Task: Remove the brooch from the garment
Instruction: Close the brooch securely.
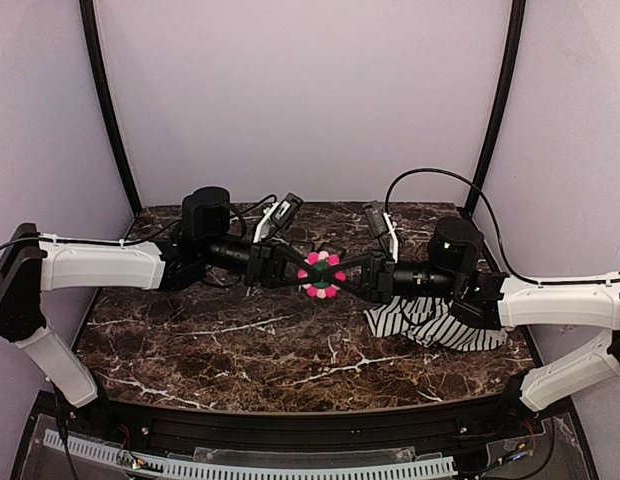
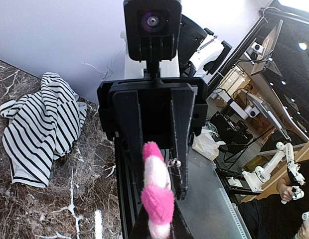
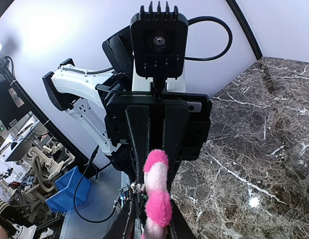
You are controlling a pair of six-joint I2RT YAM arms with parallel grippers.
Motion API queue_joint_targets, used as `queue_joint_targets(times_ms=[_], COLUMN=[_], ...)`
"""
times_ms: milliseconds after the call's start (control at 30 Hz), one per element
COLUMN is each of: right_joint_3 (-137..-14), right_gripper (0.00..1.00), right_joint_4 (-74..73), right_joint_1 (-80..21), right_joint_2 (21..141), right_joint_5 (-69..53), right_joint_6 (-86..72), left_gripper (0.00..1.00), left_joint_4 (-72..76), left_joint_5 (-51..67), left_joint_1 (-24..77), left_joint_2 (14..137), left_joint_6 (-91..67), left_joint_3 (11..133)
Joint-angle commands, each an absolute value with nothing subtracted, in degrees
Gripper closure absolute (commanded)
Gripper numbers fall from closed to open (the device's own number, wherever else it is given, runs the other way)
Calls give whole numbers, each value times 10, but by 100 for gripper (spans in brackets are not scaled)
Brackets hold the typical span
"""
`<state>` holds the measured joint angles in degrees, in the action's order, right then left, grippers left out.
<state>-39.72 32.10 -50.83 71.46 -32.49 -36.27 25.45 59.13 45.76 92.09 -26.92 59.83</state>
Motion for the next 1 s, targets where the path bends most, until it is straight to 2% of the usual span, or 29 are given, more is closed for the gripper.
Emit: queue_joint_targets(times_ms=[0, 967], right_joint_3=[-422, -419], right_gripper=[81, 83], right_joint_4=[333, 312], right_joint_1=[-507, -492], right_joint_2=[715, 716], right_joint_5=[-316, -295], right_joint_6=[-357, -375], left_gripper=[99, 99], left_joint_4=[234, 220], left_joint_5=[581, 572], left_joint_1=[454, 454], left_joint_2=[906, 902], left_joint_6=[-261, -249], left_joint_3=[590, 591])
